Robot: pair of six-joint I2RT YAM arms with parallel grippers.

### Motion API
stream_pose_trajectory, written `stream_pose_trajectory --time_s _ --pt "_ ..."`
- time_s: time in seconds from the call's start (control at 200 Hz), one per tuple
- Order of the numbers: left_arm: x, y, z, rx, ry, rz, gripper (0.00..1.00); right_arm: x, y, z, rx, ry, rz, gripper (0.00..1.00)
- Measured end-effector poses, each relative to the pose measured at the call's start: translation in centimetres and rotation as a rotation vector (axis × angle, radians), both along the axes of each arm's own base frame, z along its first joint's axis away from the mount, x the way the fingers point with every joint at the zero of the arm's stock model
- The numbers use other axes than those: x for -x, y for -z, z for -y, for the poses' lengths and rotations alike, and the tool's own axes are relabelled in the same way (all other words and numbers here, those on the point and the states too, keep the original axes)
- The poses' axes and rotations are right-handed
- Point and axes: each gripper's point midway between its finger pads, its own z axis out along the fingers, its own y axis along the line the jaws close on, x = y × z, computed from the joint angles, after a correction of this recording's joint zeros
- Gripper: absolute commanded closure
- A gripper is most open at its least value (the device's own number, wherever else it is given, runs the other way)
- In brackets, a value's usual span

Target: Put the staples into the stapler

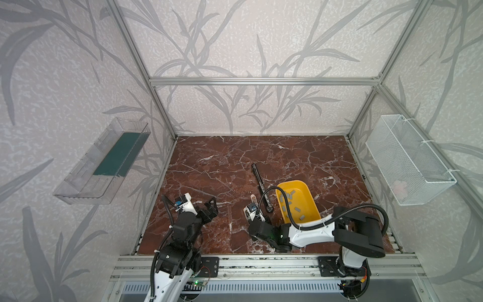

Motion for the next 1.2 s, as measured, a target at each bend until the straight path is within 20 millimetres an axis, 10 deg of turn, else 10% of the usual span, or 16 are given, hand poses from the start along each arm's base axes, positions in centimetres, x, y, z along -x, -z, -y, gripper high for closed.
stream_pose_trajectory --time_s 0.54,0.905,1.205 --pt "0.0 0.0 -0.1 -0.001 -0.004 0.001 0.01 0.7 0.0 0.4 0.012 -0.009 -0.010 1.00" --pt "0.0 0.0 -0.1 -0.002 -0.005 -0.001 0.01 1.2 0.3 0.3 0.013 -0.038 -0.028 0.61" --pt "0.0 0.0 0.0 0.003 0.000 0.001 0.01 1.2 -2.9 0.5 -0.032 -0.078 0.030 0.59"
